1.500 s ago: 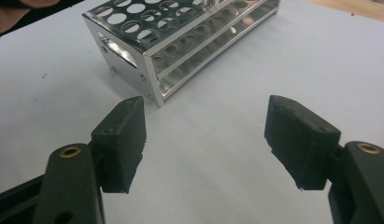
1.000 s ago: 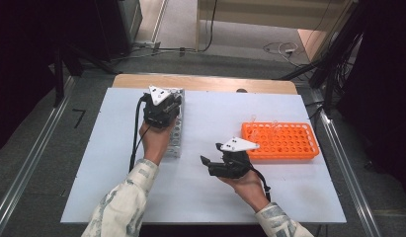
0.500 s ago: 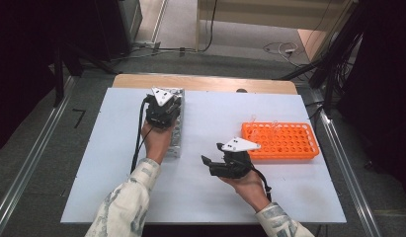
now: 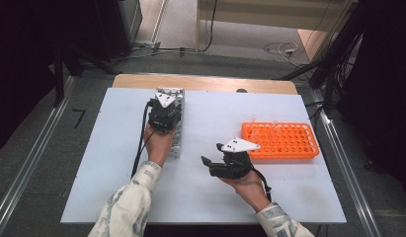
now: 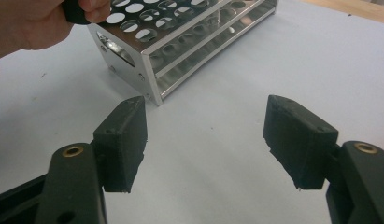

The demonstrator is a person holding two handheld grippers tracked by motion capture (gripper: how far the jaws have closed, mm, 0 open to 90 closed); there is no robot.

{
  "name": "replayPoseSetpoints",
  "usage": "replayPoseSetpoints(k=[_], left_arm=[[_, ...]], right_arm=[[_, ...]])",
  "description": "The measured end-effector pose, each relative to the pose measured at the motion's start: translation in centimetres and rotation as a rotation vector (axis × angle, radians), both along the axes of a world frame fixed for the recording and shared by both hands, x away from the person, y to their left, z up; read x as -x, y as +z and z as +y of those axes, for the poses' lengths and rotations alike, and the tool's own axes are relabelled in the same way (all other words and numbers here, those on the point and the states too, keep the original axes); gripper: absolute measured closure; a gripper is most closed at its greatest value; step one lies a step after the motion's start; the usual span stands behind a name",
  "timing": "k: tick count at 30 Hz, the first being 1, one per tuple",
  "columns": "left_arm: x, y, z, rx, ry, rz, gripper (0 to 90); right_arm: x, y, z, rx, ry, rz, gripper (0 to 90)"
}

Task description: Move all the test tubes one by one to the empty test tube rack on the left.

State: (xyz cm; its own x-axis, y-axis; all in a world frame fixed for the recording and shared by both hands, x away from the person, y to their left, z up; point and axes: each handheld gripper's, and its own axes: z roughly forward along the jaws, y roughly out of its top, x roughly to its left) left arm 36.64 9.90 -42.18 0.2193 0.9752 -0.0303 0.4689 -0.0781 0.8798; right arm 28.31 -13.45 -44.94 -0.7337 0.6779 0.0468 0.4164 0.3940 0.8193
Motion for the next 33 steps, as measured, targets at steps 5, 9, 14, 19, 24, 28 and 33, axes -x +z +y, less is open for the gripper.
replayPoseSetpoints(k=[5,9,14,19,24,28,33], left_arm=[[-0.1,-0.5,-0.1,-0.01,-0.005,0.035,75.4],[-0.1,-0.7,-0.1,-0.011,-0.012,0.052,74.9],[-0.1,-0.8,-0.2,-0.005,-0.013,0.063,74.7],[0.0,-0.7,-0.1,0.019,-0.019,0.064,71.8],[0.2,-0.4,0.0,0.044,-0.019,0.06,69.5],[0.5,-0.5,0.1,0.059,-0.015,0.061,62.6],[1.2,-0.5,0.2,0.085,0.001,0.047,48.4]], right_arm=[[0.0,0.0,0.0,0.003,-0.001,-0.002,29.0],[0.0,-0.1,0.1,0.002,0.0,-0.003,29.1],[0.0,-0.1,0.1,0.006,0.0,-0.002,29.1],[0.0,-0.1,0.1,0.008,0.002,-0.001,29.1],[0.0,-0.1,0.0,0.003,-0.001,-0.004,29.2],[0.0,-0.1,0.0,0.004,-0.003,-0.003,29.2],[0.0,0.0,-0.1,0.004,-0.005,-0.004,29.7]])
